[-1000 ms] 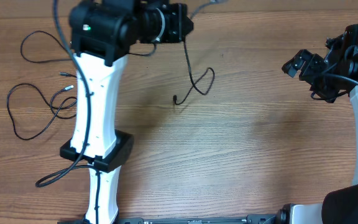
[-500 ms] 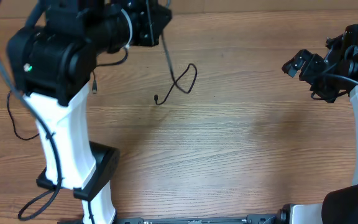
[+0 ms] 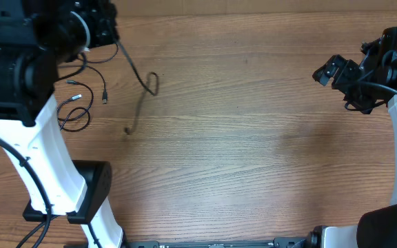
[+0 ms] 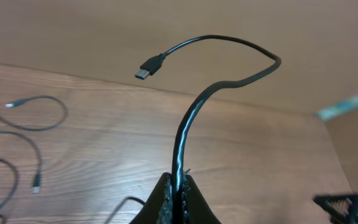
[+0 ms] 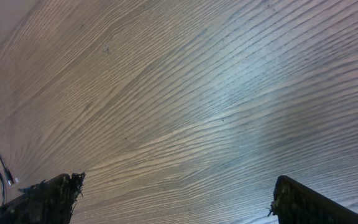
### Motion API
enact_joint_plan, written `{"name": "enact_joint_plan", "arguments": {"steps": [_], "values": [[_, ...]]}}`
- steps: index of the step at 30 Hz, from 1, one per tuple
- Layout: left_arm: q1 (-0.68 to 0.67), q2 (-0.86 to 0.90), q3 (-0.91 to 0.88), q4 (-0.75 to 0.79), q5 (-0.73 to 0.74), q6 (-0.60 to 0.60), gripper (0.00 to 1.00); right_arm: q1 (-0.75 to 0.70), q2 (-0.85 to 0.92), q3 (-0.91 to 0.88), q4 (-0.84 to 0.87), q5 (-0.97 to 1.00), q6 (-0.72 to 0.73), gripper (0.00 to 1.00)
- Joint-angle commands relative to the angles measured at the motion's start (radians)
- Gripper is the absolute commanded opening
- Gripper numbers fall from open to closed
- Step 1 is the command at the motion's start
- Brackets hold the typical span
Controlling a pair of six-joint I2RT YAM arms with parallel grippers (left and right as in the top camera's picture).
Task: Untangle cables
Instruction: 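Carry the grasped cable with the left gripper to the upper left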
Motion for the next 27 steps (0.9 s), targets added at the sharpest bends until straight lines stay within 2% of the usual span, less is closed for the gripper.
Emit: {"name": "enact_joint_plan", "arguments": {"steps": [1, 4, 9, 15, 19, 27], "values": [[0.082, -0.036, 0.011, 0.002, 0.012, -0.046, 0.04, -0.002, 0.002, -0.002, 0.009, 0.005, 0.0, 1.0], [0.165, -0.038, 0.011, 0.002, 0.01, -0.131, 0.04, -0.002, 0.002, -0.002, 0.01, 0.005, 0.0, 1.0], [0.326, -0.039, 0.009, 0.002, 0.023, -0.153, 0.04, -0.002, 0.002, -0.002, 0.011, 0.006, 0.0, 1.0], [0.462, -0.04, 0.007, 0.002, 0.072, -0.242, 0.04, -0.002, 0.002, -0.002, 0.02, 0.008, 0.0, 1.0], [0.534, -0.058, 0.007, 0.002, 0.226, -0.243, 0.04, -0.002, 0.002, -0.002, 0.021, 0.008, 0.0, 1.0], [0.608, -0.145, -0.017, 0.002, 0.151, -0.154, 0.04, -0.002, 0.002, -0.002, 0.031, 0.008, 0.0, 1.0]]}}
